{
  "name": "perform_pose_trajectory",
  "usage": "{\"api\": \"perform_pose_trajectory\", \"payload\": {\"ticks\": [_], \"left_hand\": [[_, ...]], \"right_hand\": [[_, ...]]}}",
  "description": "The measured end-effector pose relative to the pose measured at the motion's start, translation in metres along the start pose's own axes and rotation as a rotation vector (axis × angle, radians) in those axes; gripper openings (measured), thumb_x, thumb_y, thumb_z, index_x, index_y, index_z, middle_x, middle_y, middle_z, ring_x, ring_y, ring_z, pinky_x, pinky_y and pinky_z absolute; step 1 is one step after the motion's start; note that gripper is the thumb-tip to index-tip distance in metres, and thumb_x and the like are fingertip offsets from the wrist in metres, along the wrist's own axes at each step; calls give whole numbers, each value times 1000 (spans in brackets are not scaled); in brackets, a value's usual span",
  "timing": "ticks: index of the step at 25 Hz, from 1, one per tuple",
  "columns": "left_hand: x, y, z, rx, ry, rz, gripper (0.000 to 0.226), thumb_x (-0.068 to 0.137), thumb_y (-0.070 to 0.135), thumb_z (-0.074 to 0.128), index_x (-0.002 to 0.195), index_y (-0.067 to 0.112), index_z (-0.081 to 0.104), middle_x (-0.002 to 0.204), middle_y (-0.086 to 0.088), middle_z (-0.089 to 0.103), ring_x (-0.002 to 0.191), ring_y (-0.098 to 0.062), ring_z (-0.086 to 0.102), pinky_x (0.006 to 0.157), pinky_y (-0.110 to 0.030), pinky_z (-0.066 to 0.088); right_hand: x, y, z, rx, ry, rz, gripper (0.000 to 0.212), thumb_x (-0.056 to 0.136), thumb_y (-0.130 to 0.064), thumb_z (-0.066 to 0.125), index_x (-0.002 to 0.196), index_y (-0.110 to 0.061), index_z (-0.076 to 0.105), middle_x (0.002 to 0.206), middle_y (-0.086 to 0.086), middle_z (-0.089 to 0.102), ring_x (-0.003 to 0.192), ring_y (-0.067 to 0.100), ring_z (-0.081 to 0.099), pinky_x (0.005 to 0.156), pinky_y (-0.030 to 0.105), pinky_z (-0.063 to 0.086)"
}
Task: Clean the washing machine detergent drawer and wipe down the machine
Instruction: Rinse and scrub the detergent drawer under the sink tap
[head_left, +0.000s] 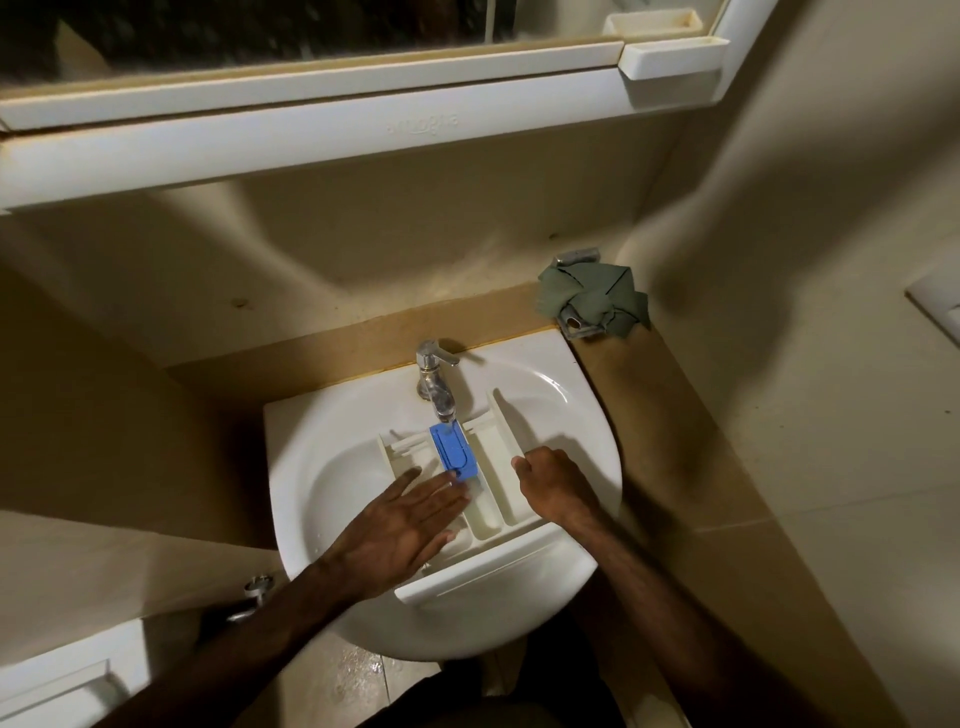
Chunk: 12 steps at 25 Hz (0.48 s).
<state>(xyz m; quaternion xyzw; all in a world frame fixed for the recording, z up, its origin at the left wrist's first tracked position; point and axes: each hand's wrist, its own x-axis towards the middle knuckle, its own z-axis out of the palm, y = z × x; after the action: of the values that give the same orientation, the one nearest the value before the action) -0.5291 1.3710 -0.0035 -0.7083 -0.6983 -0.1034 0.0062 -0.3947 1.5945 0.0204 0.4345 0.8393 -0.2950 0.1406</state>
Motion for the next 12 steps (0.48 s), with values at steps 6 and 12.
{"api": "perform_pose_trajectory", "payload": {"ticks": [6,12], "left_hand": [[41,3,7,29,-190,115,14,88,27,63,89,16,72,94,-5,72,89,-25,72,66,-35,62],[49,23,11,49,-273,21,37,66,20,92,100,11,80,94,-9,77,70,-23,74,49,-29,59]], "right_hand": [[0,0,0,-3,7,-9,45,108,-42,41,104,-7,69,104,13,73,97,31,70,91,46,58],[-1,0,3,-7,22,-1,44,109,-41,41,105,-8,69,105,12,74,96,30,71,91,46,60]]}}
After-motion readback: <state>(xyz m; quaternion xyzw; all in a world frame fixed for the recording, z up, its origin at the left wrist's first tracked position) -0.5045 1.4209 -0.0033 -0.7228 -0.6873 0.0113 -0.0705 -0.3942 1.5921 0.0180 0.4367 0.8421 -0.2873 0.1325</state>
